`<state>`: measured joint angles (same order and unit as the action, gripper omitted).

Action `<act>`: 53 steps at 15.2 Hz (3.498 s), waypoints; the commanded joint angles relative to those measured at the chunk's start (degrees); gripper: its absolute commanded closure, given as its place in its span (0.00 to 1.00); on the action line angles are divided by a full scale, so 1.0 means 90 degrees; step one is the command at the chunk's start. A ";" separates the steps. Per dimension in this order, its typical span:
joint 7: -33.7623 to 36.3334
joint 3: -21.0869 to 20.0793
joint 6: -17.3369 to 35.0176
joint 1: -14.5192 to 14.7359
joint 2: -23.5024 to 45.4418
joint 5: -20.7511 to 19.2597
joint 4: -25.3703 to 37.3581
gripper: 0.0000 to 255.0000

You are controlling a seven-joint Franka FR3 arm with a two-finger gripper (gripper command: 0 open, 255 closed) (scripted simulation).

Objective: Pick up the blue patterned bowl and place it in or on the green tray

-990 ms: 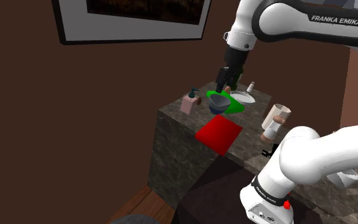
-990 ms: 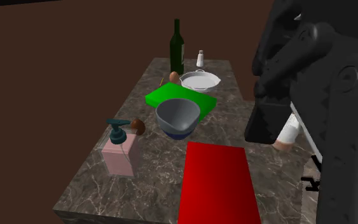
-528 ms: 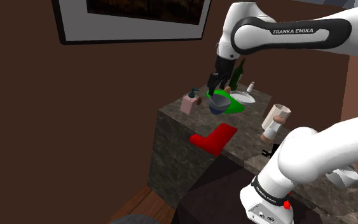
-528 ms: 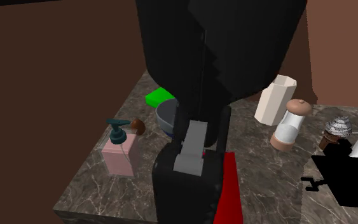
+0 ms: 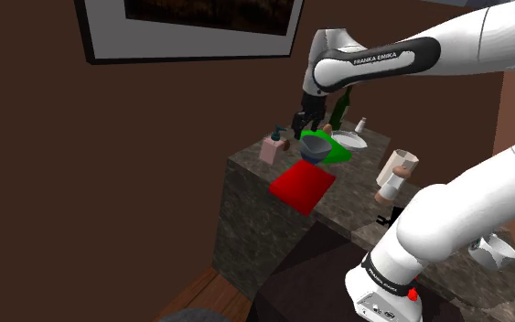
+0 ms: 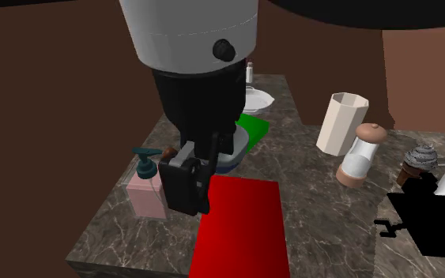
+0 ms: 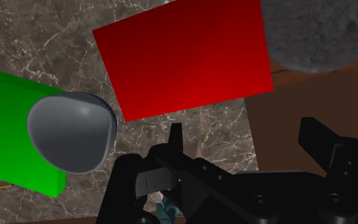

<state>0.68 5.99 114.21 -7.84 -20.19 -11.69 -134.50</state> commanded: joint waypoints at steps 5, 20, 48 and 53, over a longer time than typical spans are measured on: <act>-0.0011 0.0366 0.0721 -0.0331 0.1188 -0.0231 0.0458 0.00; -0.0177 0.1033 0.1680 -0.1114 0.4197 -0.0101 0.2509 0.00; -0.0236 0.1053 0.2018 -0.1211 0.4428 -0.0077 0.2419 1.00; -0.0295 0.1064 0.1661 -0.1188 0.4180 -0.0089 0.2537 1.00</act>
<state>-1.77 15.53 129.96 -18.53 17.95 -12.48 -112.06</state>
